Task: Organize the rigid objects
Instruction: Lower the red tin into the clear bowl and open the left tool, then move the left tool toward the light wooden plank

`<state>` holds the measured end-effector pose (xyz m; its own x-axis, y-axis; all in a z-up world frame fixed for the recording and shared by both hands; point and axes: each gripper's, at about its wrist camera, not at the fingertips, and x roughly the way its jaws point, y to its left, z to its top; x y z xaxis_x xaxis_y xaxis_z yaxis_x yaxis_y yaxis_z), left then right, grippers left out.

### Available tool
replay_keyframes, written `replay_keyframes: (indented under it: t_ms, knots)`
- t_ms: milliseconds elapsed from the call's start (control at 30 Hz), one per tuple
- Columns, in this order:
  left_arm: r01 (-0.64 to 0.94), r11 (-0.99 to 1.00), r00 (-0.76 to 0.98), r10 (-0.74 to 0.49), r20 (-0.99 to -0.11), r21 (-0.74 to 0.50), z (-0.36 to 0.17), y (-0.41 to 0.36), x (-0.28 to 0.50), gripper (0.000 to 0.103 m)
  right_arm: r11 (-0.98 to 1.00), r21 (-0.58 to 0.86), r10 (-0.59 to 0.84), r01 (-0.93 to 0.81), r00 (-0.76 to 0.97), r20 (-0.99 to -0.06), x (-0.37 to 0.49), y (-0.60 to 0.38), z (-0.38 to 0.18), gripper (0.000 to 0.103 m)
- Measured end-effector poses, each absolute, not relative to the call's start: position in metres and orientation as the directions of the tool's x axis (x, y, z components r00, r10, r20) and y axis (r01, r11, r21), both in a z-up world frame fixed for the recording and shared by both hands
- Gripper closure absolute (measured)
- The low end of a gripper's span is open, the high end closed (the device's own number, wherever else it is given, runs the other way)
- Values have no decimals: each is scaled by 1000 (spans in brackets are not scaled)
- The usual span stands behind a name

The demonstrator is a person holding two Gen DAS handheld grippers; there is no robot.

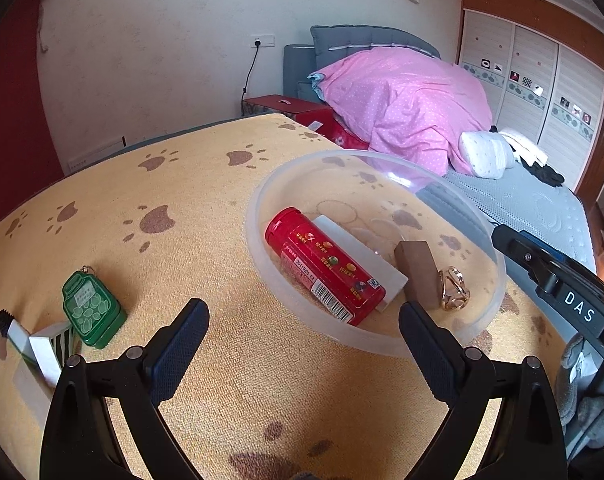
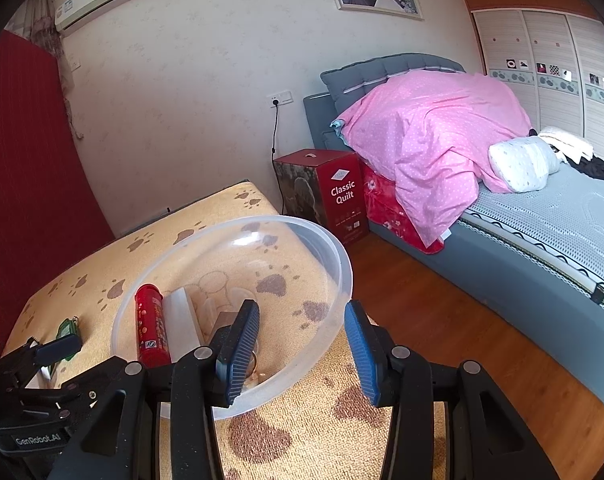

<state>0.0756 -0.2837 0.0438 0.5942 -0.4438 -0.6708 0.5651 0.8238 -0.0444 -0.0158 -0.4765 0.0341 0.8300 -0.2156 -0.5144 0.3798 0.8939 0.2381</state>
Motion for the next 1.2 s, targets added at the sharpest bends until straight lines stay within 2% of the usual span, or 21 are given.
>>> replay_keyframes:
  t_ms: [33,267,600,1200]
  knots:
    - [561,827,597,-443,-669,-47,45,-281,75,6,895,237,-216,379,831,-512,-16,-476,34,42]
    - [529,848,632,-418,-653,-29,50,-260,66,6,909,223,-204,352,842,-499,-17,-470,37,26]
    - [475,880,661,-369,-653,-17,50,-215,61,6,918,255,-131,304,839,-529,-17,-467,35,25]
    - [301,953,697,-237,-677,-24,34,-94,94,6,955,295,138,40,818,-558,-39,-400,40,22]
